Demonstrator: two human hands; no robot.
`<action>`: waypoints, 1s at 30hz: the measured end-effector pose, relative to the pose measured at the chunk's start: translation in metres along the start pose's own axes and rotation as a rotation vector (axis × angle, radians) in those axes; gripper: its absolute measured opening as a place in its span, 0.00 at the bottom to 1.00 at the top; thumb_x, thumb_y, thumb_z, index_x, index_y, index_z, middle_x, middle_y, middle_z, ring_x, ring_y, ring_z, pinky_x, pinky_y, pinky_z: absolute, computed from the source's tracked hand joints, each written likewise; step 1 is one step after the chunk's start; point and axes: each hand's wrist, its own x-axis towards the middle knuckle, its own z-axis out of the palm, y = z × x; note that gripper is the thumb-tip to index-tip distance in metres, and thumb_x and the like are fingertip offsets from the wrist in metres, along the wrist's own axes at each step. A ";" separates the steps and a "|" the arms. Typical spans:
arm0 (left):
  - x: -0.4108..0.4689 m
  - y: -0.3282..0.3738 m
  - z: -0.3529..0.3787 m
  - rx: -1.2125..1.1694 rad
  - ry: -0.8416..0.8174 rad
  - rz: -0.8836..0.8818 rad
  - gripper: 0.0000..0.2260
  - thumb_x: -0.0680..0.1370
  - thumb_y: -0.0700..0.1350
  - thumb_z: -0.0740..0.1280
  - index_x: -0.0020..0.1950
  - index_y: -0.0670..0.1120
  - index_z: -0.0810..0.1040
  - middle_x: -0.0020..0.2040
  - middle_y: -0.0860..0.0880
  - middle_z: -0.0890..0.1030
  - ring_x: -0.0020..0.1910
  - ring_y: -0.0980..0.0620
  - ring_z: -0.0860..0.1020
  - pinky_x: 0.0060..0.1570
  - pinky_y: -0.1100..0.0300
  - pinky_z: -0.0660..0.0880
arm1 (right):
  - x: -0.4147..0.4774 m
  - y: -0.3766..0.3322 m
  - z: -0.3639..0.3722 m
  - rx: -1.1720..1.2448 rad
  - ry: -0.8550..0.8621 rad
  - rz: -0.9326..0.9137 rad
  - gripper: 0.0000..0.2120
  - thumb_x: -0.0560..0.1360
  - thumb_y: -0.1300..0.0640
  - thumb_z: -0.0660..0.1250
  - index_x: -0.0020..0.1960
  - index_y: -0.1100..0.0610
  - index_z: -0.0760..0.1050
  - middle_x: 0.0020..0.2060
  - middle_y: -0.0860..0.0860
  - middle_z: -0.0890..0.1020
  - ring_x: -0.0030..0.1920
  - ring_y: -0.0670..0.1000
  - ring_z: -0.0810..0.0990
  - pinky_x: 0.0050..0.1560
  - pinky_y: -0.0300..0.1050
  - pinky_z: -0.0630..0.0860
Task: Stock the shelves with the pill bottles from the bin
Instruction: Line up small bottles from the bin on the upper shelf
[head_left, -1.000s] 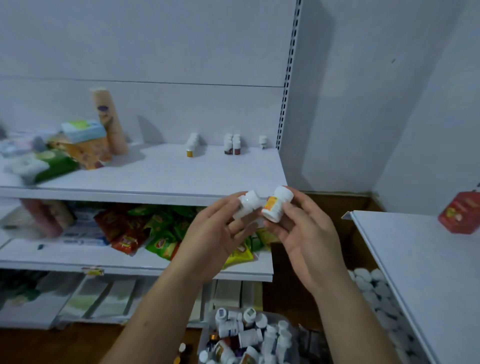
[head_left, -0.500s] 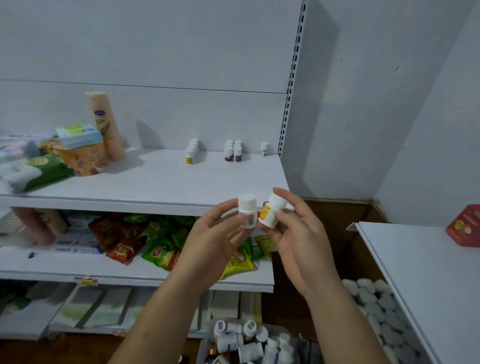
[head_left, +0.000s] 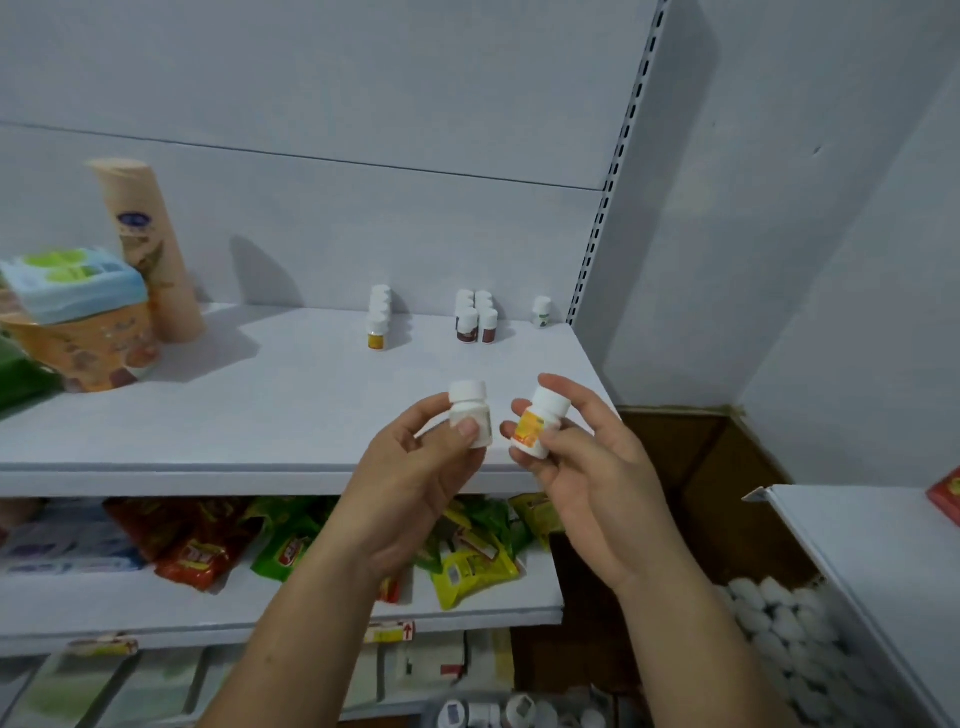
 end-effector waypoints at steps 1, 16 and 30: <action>0.004 0.004 -0.006 0.053 0.001 0.020 0.23 0.71 0.42 0.75 0.65 0.43 0.80 0.56 0.41 0.86 0.52 0.48 0.85 0.50 0.61 0.82 | 0.005 0.003 0.006 -0.019 0.001 -0.004 0.18 0.81 0.70 0.63 0.64 0.54 0.81 0.58 0.60 0.85 0.58 0.60 0.86 0.53 0.48 0.81; 0.038 0.015 -0.031 0.741 -0.095 0.393 0.20 0.71 0.46 0.83 0.60 0.54 0.83 0.54 0.56 0.86 0.54 0.52 0.84 0.49 0.59 0.83 | 0.039 0.033 0.024 -0.205 0.150 -0.105 0.17 0.75 0.62 0.74 0.62 0.54 0.79 0.57 0.59 0.85 0.58 0.60 0.85 0.61 0.62 0.81; 0.065 0.037 -0.083 0.748 -0.115 0.396 0.17 0.78 0.43 0.75 0.66 0.53 0.82 0.59 0.58 0.86 0.60 0.55 0.83 0.54 0.67 0.79 | 0.082 0.065 0.055 -0.510 0.095 -0.127 0.19 0.79 0.61 0.73 0.66 0.45 0.77 0.54 0.46 0.88 0.55 0.50 0.87 0.57 0.50 0.83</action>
